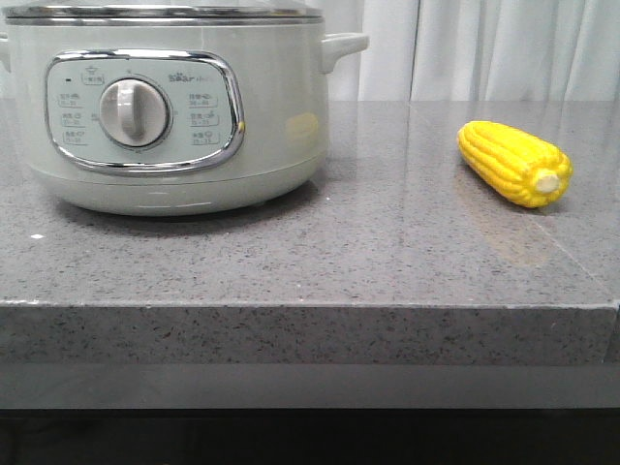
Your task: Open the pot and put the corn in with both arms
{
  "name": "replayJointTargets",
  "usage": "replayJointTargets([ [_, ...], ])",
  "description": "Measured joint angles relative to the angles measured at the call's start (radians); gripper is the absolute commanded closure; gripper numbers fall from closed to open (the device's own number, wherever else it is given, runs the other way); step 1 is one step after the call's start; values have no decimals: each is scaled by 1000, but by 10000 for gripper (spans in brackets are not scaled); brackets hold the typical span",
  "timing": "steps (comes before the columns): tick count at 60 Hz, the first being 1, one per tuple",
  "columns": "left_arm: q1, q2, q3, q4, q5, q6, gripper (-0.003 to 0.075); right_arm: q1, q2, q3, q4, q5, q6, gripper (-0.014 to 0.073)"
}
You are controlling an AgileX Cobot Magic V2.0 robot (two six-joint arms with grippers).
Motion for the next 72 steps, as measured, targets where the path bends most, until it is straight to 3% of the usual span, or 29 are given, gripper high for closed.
replayJointTargets([
  [52, 0, 0, 0, -20, 0, 0, 739, 0, 0, 0, 0, 0, 0, 662],
  [62, 0, 0, -2, -52, -76, 0, 739, 0, 0, 0, 2, -8, 0, 662],
  [72, 0, 6, -92, -61, -52, 0, 739, 0, 0, -81, 4, 57, 0, 662],
])
